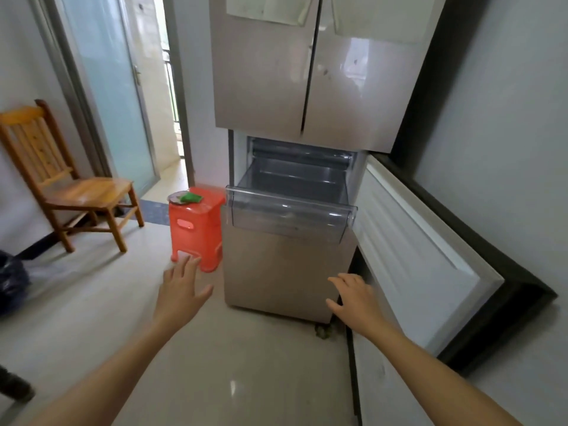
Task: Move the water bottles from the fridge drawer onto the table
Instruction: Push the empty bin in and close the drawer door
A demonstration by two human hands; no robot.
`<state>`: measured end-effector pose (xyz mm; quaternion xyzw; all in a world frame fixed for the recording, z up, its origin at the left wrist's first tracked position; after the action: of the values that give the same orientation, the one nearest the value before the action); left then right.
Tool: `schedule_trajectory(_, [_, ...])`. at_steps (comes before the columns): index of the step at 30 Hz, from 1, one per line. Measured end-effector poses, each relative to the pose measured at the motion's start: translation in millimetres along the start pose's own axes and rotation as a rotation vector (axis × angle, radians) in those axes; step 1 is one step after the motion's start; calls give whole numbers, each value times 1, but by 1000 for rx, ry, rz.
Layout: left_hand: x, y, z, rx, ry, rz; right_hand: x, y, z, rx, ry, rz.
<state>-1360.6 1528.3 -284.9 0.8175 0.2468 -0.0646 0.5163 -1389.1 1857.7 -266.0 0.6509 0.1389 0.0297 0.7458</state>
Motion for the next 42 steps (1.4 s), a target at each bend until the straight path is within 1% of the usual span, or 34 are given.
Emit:
schedule_trajectory(2, [-26,-13,7,-6,21,-20,-34,-5,-2,10,6,-15])
schedule_trajectory(6, [-96,-49,8,5,26,6,-110,-12,-8,22,-16,-26])
schedule_trajectory(9, [-156,-77,-1,6,-33,38,-164,-11,-13,45,-44,-40])
schedule_trajectory(13, [-226,-113,-17,29,-114,50,-225,-18,-20,30,-134,-73])
schedule_trajectory(15, [-245,-129,-24,-17,-142,37,-241,-26,-23,23,-165,-40])
schedule_trajectory(17, [-259,-144,-31,-41,-214,11,-254,-37,-29,26,-199,-20])
schedule_trajectory(21, [-270,-174,-46,-120,-320,35,-279,-52,-47,98,-260,-76])
schedule_trajectory(24, [-281,-192,-52,-183,-393,17,-296,-66,-61,166,-294,-14])
schedule_trajectory(26, [-290,-203,-51,-241,-406,23,-300,-79,-68,196,-273,43])
schedule_trajectory(29, [-294,-215,-45,-289,-382,50,-304,-92,-78,233,-182,-101])
schedule_trajectory(31, [-296,-221,-46,-314,-396,27,-308,-103,-88,212,-132,-170])
schedule_trajectory(34, [-297,-226,-49,-337,-416,-15,-310,-110,-94,150,-84,-228])
schedule_trajectory(36, [-296,-233,-50,-322,-406,-47,-312,-115,-99,172,-38,-275])
schedule_trajectory(42, [-295,-247,-59,-297,-342,-50,-324,-115,-114,161,21,-317])
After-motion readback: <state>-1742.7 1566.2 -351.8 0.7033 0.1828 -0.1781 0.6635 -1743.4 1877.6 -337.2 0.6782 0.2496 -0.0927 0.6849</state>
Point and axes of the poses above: each hand's wrist, its own x-axis away from the middle knuckle, its own y-axis out of the back of the hand, z = x × y, the point moved 4 cm from there along -x, towards the middle knuckle, and after that the axes turned 10 degrees about -z, right-handed, at the moved point
